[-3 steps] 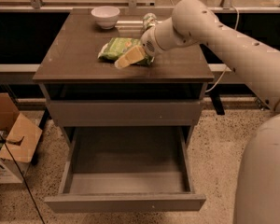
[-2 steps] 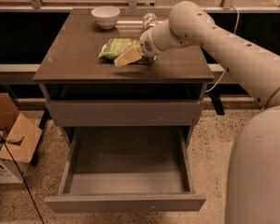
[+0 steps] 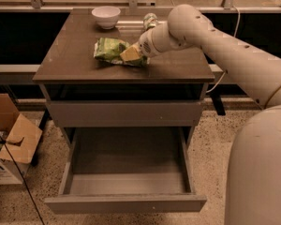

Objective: Place green jalapeno chip bag into middle drawer

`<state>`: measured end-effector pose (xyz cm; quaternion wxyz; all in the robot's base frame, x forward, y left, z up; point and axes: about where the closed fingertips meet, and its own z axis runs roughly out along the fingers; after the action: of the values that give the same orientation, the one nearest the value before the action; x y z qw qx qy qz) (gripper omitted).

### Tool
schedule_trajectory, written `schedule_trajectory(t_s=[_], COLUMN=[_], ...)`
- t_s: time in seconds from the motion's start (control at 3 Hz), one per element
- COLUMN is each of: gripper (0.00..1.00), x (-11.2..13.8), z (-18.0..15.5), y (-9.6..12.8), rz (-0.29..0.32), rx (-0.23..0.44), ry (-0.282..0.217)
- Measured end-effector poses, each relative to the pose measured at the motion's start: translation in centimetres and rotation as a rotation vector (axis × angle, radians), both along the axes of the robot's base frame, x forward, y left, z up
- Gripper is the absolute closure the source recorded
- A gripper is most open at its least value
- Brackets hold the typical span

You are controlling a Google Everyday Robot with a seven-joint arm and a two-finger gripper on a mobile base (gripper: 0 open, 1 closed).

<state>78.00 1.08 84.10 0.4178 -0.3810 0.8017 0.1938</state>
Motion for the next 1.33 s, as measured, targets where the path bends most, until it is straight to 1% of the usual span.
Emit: schedule_trajectory(t_s=[0.33,0.67,1.0,1.33], gripper=[0.92,1.0,1.0,1.0], x=[-0.7,-2.8,-7.2,-12.6], z=[1.3,4.3,7.7,9.2], y=[-0.2,-1.1,-3.0,-4.7], rz=[0.002,0.017,0.055,0.099], rx=[0.019,0.022,0.006,-0.039], ry=[-0.029,-0.107,-0.182,-0.191])
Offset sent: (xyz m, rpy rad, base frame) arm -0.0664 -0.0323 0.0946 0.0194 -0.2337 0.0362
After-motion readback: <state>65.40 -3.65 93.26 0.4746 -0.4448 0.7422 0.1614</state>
